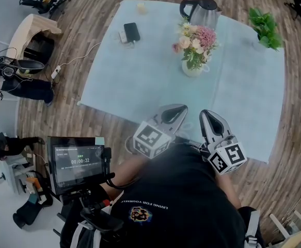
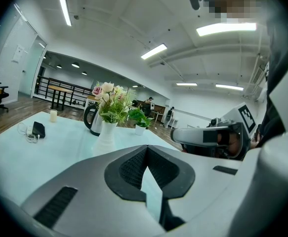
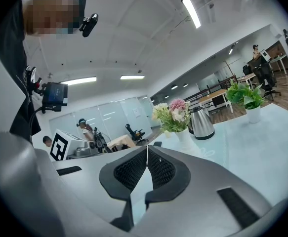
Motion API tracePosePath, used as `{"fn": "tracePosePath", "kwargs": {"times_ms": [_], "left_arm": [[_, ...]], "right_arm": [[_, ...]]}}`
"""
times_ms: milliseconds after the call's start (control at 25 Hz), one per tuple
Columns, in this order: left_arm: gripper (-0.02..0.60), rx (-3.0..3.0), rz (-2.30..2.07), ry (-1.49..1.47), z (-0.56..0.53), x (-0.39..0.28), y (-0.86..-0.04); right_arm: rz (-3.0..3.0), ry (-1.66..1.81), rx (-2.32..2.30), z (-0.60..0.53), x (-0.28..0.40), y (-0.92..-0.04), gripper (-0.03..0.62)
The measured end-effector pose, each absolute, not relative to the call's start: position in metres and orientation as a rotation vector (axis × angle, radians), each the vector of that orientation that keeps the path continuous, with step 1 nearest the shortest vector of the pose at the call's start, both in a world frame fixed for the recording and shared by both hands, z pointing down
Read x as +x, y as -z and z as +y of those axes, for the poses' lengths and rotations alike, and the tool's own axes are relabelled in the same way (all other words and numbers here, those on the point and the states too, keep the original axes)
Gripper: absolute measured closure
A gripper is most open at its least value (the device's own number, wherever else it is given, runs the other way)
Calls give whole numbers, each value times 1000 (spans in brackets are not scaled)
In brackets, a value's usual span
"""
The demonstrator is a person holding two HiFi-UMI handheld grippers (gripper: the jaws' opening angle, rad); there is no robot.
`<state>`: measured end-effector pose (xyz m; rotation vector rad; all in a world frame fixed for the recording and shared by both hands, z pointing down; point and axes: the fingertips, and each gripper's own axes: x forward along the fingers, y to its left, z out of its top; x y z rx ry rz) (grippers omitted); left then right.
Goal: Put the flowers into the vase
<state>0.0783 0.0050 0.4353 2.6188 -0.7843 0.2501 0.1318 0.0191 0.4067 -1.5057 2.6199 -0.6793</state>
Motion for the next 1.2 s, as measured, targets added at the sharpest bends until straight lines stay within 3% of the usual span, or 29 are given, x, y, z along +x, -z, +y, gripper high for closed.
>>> {"fn": "tracePosePath", "kwargs": {"times_ms": [1200], "left_arm": [[574,2617,-792,-265,4,77,-438]], "right_arm": [[2651,680,-1459,16,124,-410,574]]}}
